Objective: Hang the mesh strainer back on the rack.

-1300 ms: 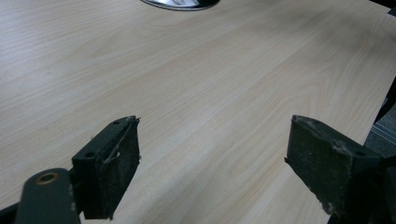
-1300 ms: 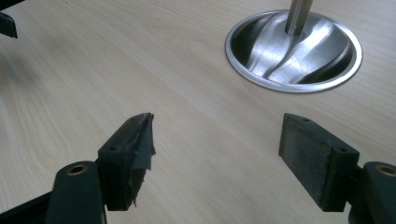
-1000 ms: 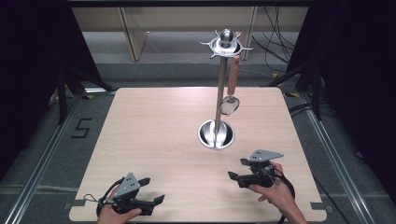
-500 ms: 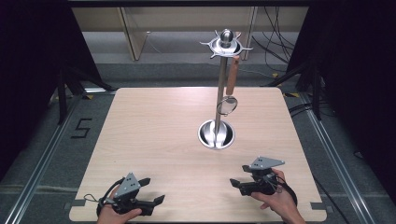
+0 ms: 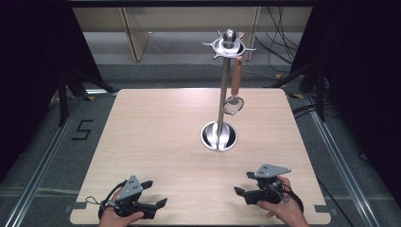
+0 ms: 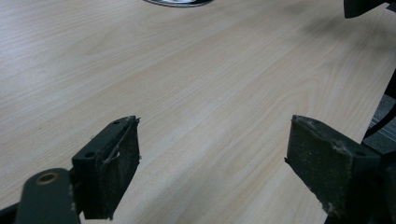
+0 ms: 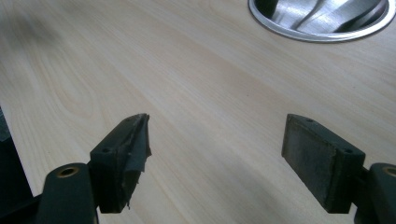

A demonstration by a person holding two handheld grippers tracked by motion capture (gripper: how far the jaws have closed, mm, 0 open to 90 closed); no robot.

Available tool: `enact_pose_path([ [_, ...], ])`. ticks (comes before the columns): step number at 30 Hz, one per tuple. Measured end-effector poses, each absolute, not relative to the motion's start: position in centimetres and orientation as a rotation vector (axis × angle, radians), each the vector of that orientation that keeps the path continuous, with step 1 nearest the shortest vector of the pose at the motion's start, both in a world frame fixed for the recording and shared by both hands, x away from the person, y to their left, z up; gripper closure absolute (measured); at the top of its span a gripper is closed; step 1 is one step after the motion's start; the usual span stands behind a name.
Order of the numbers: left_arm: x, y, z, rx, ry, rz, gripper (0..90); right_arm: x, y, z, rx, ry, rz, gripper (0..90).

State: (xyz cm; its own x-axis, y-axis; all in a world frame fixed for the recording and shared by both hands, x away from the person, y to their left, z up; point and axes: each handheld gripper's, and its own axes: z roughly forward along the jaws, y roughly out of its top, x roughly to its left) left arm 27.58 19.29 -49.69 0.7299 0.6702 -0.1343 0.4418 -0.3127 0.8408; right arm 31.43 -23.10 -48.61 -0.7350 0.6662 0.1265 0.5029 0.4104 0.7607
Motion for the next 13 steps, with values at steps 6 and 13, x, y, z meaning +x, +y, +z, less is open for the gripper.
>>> enact_pose_path([
  [6,27.56,19.28,-49.69,1.963,0.854,0.300,16.6,31.31,-23.26,-48.66,1.060,2.462,1.222,24.3],
  [13,27.60,19.30,-49.68,1.963,0.849,0.298,16.6,31.28,-23.36,-48.74,1.076,2.456,1.212,24.3],
])
